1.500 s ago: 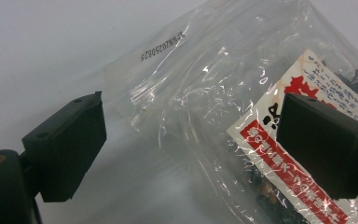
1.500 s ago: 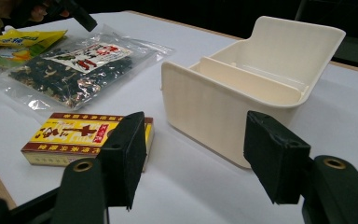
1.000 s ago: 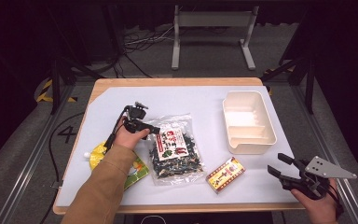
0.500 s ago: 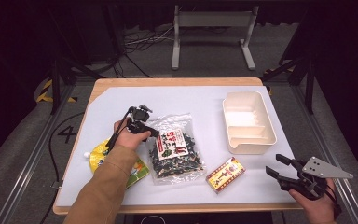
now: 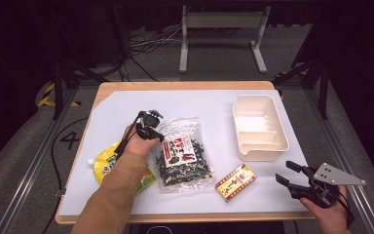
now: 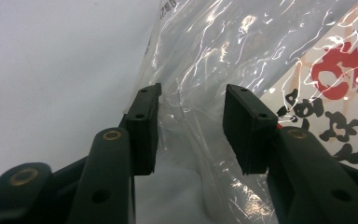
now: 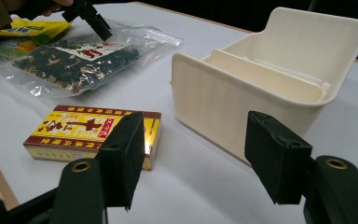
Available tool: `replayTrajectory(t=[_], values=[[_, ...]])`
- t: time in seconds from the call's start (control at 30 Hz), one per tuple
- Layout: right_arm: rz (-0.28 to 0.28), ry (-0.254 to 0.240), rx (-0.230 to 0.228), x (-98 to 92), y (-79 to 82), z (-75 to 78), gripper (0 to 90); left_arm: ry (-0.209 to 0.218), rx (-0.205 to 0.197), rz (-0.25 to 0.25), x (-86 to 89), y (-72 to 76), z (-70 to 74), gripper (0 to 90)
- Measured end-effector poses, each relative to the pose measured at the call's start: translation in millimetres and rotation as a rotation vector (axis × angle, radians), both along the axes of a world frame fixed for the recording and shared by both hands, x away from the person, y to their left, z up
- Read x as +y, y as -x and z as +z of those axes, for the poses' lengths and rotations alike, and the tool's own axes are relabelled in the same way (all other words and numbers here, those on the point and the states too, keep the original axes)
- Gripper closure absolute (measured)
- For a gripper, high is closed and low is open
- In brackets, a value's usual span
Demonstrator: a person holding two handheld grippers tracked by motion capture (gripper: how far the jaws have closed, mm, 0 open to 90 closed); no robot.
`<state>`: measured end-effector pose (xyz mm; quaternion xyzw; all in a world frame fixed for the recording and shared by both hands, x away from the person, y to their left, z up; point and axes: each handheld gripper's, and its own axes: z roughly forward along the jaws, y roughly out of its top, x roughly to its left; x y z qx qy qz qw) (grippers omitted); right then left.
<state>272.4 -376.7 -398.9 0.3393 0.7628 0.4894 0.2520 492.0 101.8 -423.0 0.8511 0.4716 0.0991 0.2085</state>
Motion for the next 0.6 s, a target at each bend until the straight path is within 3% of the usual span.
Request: replayTrajectory(t=[0.13,0.57,0.6], values=[[0.003,0.003,0.002,0.9,-0.1,-0.1,38.3,0.011,-0.019,0.016,0.8,1.8,-1.2,62.5],[0.004,0.002,-0.001,0.6,-0.2,0.2,39.6,0.07,-0.009,0.08,4.1,2.6,-0.9,75.5],[0.013,-0.004,-0.005,-0.2,-0.2,0.5,47.4,0.077,-0.008,0.083,4.8,2.4,0.0,76.2]])
